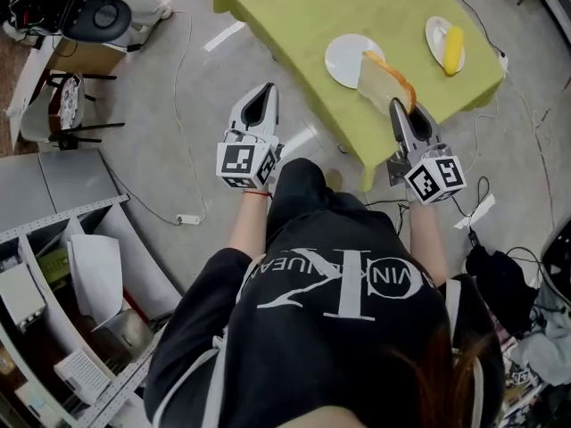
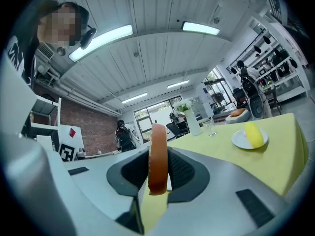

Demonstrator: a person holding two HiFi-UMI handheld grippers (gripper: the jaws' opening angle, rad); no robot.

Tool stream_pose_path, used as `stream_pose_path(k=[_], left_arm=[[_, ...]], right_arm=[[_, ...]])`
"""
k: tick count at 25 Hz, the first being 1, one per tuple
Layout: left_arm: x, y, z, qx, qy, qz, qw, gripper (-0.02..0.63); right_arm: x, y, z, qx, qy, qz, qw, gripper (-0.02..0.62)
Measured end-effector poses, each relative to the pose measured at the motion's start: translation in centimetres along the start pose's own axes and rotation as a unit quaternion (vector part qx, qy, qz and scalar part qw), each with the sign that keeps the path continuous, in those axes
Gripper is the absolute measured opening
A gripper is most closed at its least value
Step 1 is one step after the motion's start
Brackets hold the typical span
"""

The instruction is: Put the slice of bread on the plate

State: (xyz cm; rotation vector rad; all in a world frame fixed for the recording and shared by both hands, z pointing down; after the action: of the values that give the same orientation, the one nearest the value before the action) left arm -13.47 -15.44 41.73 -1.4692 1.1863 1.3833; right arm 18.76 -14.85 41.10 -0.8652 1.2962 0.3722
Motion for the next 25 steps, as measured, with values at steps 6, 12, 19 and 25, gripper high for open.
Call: stream_pose_path(k=[6,12,19,25], left_arm=[[1.0,1.6,-2.5,-0.002,0.006,-0.004,1.0,0.009],[1.1,1.7,-7.6,-0.04,0.023,-0.009,0.9989,0.009],[1.7,2.8,-12.4,-0.067,0.029,-0.012,0.9973,0.009],[1.9,3.5,-14.6,-0.082,0.036,-0.018,0.9958,0.009]], right_arm=[[0.2,-1.2,-3.0,0.007,0.02,-0.031,0.999,0.092],[-0.1,-3.3,-5.5,0.002,0.057,-0.09,0.994,0.092],[-0.6,-5.6,-9.1,0.001,0.057,-0.214,0.975,0.092],[-1.7,-6.4,-11.0,-0.004,0.052,-0.317,0.947,0.094]])
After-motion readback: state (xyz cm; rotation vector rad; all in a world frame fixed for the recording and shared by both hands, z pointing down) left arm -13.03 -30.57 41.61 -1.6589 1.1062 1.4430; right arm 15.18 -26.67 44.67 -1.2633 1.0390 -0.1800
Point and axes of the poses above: the fingertips, and each gripper's own axes: z backward along the fingers, y to its left, x out of its top, the point moved 8 cm from there along z, backward along the fingers, and after that the axes turned 9 degrees about x, right-handed, at the moved point
